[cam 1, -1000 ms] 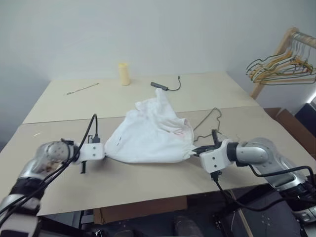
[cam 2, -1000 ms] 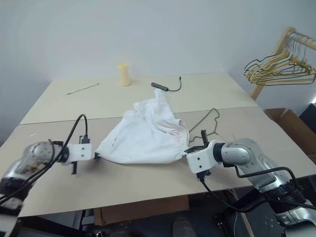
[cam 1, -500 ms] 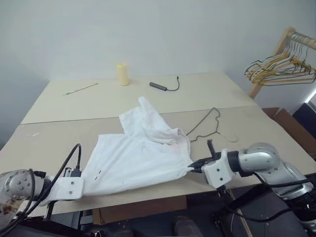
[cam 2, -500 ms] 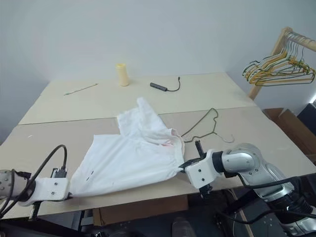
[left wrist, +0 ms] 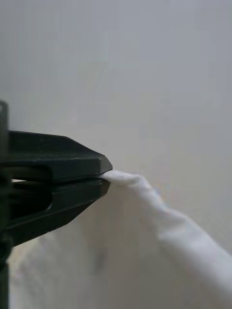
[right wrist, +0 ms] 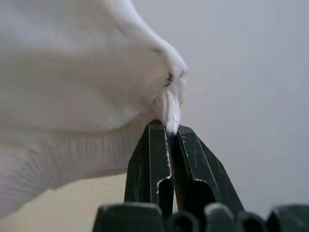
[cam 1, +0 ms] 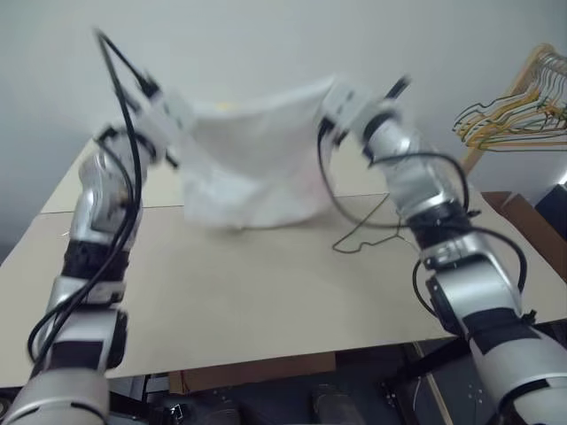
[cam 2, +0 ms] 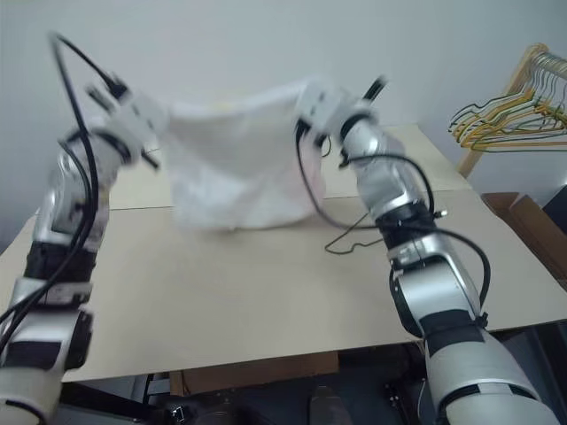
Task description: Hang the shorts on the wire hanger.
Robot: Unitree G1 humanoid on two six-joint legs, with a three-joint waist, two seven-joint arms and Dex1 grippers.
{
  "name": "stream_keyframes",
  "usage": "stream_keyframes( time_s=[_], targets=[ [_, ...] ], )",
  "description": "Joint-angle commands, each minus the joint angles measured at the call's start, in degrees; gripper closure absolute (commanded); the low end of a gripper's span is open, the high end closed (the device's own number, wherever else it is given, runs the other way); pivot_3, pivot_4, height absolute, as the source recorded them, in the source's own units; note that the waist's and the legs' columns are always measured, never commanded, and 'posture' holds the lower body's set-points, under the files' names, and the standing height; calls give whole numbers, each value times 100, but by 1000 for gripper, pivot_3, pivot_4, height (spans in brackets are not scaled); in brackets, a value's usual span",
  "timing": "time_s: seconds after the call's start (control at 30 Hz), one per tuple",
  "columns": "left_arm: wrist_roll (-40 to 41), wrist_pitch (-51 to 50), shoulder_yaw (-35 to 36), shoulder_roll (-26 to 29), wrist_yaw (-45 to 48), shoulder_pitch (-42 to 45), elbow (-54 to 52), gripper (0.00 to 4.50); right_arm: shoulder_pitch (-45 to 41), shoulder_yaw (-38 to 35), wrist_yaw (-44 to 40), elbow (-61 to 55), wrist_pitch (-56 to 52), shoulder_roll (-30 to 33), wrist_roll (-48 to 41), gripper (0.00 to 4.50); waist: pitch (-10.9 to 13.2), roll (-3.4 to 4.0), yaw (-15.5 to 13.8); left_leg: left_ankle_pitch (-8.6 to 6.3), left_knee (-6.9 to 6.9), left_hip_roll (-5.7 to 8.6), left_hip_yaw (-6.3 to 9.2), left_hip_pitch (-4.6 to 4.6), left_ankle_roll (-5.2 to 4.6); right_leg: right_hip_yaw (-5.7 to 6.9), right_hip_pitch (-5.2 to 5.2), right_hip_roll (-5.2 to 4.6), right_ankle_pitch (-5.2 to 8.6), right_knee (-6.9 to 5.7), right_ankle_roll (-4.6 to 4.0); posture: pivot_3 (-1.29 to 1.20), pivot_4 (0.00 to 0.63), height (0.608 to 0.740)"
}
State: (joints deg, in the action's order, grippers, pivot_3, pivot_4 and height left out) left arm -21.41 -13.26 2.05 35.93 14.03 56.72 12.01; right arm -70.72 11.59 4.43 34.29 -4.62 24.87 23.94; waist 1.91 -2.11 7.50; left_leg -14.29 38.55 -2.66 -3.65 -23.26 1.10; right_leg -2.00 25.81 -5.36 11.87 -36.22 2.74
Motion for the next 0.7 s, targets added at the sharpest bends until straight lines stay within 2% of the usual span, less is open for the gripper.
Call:
stream_keyframes(
  time_s=[0.03, 0.1, 0.27, 0.37, 0.43, 0.5, 0.57, 0.6, 0.7],
  targets=[
    [214, 162, 657, 330, -350, -50, -443, 4481, 102, -450, 511, -589, 519, 325, 41, 4500, -15, 12, 122, -3, -30, 7, -1, -2, -1, -9, 21, -3, 0, -3, 0, -112, 0, 740],
    [274, 150, 726, 554, -110, -445, -756, 4481, 484, -350, 53, -999, 562, 381, -43, 4500, -31, 16, 261, -5, -70, 10, -3, 14, -4, -8, 24, -2, 1, 2, 1, -114, 0, 740],
    [544, 202, 979, 1106, 479, -1710, -1587, 4481, 1735, 137, -1298, -1952, 733, 537, -100, 4500, -46, 17, 466, -13, -52, 24, 15, -1, -21, -19, 2, -8, 22, 43, 34, -110, 0, 740],
    [1042, 957, 1202, 1642, 1422, -2901, -2244, 4481, 2599, 748, -2368, -2561, 1093, 888, 90, 4500, -36, 19, 530, -38, -10, 24, 33, 11, -95, -36, -34, -7, 23, 38, 36, -98, 0, 740],
    [1882, 1367, 1490, 2032, 2598, -3917, -2804, 4481, 3194, 1127, -3098, -2912, 1585, 1219, -2, 4500, -24, 20, 524, -49, 19, 22, 32, 59, -110, -36, -85, -6, 26, 39, 36, -89, 0, 740],
    [2503, 1067, 1832, 2354, 3590, -4939, -3407, 4481, 3606, 1312, -3497, -3167, 1920, 1341, -161, 4500, -14, 17, 498, -50, 22, 11, 23, 147, -110, -30, -173, 0, 29, 39, 31, -85, 0, 740],
    [2616, 807, 2108, 2606, 4251, -5947, -3818, 4481, 3841, 1449, -3772, -3324, 2212, 1432, -147, 4500, 5, 20, 490, -52, 19, -5, 13, 217, -110, -31, -236, 9, 69, 44, 53, -78, 0, 740],
    [2611, 760, 2247, 2681, 4530, -6419, -3959, 4481, 3929, 1475, -3949, -3418, 2283, 1452, -218, 4500, 18, 21, 472, -52, 18, -11, 11, 256, -108, -31, -272, 13, 94, 39, 20, -74, 0, 740],
    [2402, 497, 2747, 2797, 5265, -7654, -4321, 4481, 4090, 1561, -4646, -3699, 2573, 1658, -531, 4500, 25, 21, 435, -53, 16, -17, 12, 305, -107, -37, -297, 17, 102, 22, 7, -69, 0, 740]
  ],
)
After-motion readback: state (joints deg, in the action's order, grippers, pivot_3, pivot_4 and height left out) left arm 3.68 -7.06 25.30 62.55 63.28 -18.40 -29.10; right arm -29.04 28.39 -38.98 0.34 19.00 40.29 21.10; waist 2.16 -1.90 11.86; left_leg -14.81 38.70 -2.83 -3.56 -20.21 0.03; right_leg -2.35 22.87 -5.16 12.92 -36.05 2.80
